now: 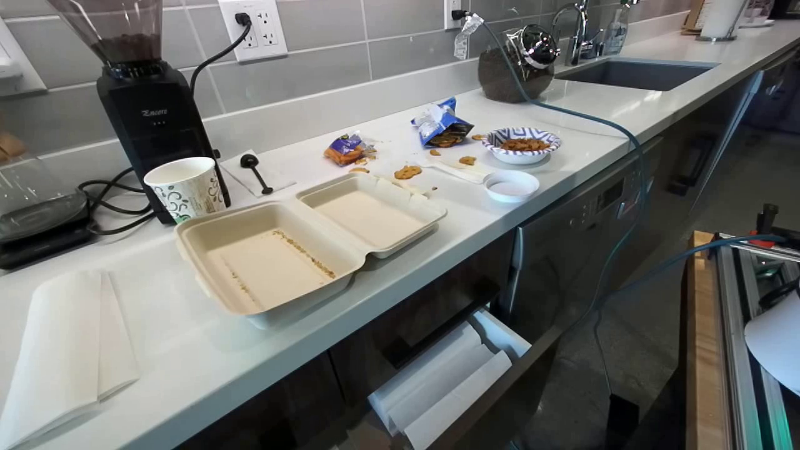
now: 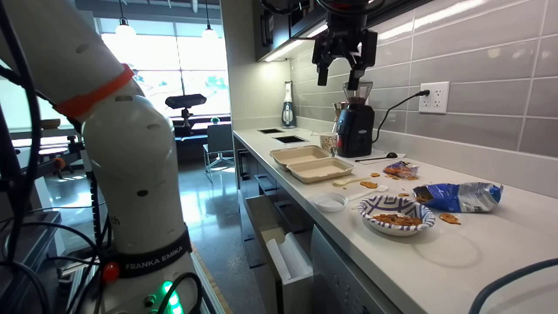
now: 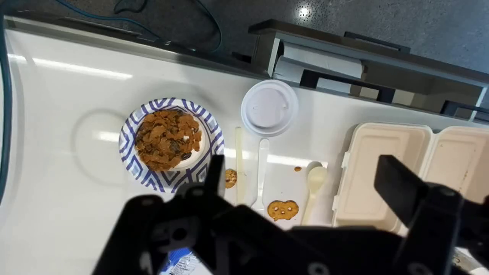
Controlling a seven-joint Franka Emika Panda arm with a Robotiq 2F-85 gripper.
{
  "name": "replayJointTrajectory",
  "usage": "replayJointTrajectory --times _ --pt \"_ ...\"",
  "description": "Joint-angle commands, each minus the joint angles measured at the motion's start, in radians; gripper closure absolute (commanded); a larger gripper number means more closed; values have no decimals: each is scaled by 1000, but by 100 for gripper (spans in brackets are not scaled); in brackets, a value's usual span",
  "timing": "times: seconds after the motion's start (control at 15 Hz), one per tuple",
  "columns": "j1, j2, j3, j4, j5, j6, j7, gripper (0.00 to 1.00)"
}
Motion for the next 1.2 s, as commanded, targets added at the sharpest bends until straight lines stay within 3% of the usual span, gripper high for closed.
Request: replayJointTrajectory --times 0.0,0.33,0.67,1.13 --pt "-4 45 28 15 15 7 -5 0" --pt "2 101 132 -45 -8 236 122 0" --pt "-8 147 231 -141 -56 552 318 0" --pt "6 200 245 -134 -39 565 336 0"
